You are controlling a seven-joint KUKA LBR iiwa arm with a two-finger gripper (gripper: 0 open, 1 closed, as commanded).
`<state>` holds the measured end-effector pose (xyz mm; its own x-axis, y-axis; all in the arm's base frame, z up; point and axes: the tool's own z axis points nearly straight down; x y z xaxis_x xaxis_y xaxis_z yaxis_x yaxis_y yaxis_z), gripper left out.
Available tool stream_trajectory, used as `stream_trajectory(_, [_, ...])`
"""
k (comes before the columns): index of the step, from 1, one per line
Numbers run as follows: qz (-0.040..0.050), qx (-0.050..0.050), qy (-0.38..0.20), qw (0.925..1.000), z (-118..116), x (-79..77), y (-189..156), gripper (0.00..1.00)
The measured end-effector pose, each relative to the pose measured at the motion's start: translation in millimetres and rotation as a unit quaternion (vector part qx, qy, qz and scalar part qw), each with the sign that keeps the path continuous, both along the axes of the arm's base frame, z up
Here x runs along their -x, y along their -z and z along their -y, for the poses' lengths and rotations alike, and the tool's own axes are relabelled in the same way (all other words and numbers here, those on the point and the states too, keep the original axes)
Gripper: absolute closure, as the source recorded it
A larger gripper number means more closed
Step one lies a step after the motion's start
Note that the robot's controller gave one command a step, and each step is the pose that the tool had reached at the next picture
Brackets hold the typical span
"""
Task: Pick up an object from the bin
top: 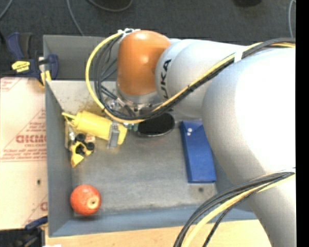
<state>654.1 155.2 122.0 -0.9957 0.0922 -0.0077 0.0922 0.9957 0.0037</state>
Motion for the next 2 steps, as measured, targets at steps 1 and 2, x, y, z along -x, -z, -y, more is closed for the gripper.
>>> stream_trajectory(1, [0.0031,0.001,-0.001,1.0,-0.3,0.0,-16.8,0.0])
stream_trajectory(2, [0.0022,-0.002,0.089,0.996,-5.2,4.7,40.2,0.0])
